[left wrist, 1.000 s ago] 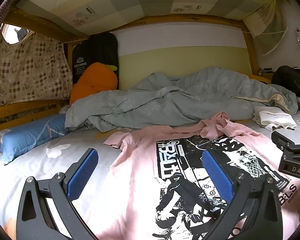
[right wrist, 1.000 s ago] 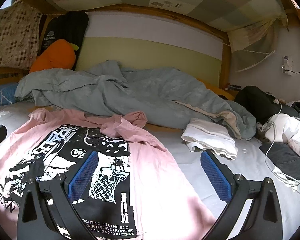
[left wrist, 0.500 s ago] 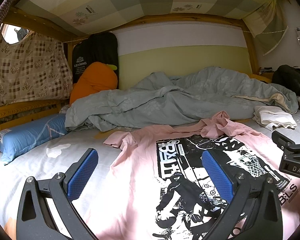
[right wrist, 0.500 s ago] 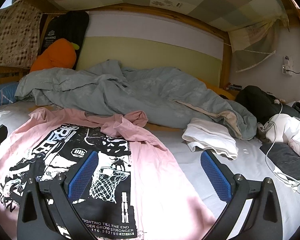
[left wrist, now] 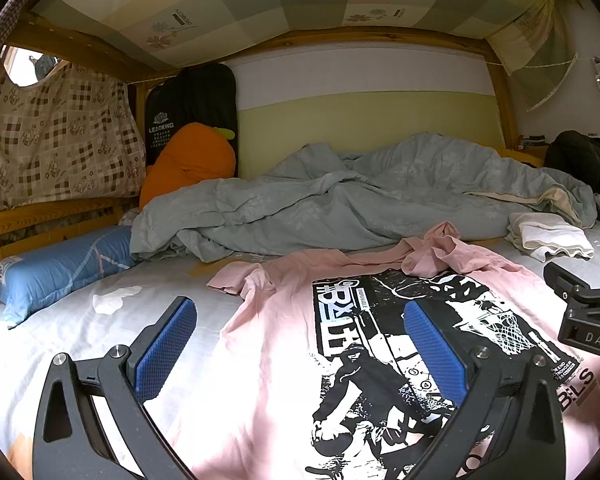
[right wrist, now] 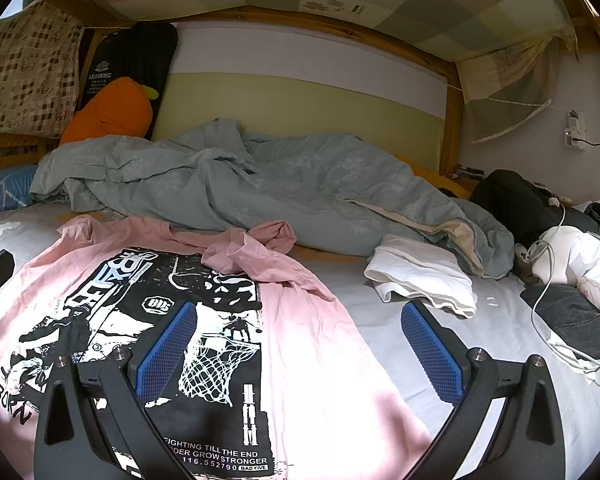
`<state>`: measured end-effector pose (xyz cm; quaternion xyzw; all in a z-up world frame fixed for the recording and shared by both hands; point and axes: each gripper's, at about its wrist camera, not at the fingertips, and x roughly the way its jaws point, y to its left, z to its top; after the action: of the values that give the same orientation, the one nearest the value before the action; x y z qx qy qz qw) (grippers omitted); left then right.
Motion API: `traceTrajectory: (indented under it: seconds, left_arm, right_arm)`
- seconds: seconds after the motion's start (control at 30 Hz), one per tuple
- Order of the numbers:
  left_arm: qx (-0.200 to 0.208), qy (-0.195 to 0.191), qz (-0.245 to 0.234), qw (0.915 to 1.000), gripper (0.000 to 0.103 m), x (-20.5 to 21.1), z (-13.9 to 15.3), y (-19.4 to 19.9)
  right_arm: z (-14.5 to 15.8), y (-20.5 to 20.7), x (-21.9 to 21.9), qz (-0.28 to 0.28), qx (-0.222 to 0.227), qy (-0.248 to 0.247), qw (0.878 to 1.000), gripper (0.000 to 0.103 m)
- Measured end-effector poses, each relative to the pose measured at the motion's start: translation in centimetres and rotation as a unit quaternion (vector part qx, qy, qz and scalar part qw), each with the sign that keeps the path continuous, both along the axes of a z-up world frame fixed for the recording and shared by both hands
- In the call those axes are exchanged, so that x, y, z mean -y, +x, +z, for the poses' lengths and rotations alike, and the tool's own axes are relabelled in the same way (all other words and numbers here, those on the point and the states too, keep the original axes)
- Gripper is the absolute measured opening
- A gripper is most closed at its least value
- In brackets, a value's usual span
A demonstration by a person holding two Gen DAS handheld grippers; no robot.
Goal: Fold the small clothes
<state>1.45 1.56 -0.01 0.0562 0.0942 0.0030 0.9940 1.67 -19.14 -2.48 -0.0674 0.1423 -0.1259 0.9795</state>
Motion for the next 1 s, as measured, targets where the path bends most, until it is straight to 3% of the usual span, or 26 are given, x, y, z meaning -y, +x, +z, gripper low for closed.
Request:
traceTrajectory:
  seconds: [0.3, 0.4, 0.7, 0.8, 1.0]
  left_arm:
    - [0.002, -0.001, 0.0, 1.0, 0.103, 0.0, 0.0, 0.0]
    - [0.007, -0.008, -0.022, 0.9997, 0.103, -0.2, -0.1, -0.3]
    - [0.05, -0.008, -0.004, 0.9987, 0.103, -0.4, 0.5, -3.0]
    - [0.064, -0.022, -0.008, 0.9977, 0.103, -1.0, 3.5, -5.1]
    - [0.173, -0.042, -0.011, 0.9839, 0.103, -1.8, 11.7, -12.0]
  right_arm:
    - [0.0, 0.0, 0.0, 0.001, -0.001, 0.001, 1.0, 0.103]
    - [-0.2, 0.0, 0.0, 0.0, -0.002, 0.005, 1.0, 0.103]
    - [0.3, -0.5, 1.8, 0.001, 0.003, 0.044, 0.999, 0.103]
    - [2.3, -1.8, 2.9, 0.002, 0.011, 0.039, 0.999, 0.102]
    - [10.1, -7.7, 5.8, 0.008, 0.089, 0.053, 0.995, 0.103]
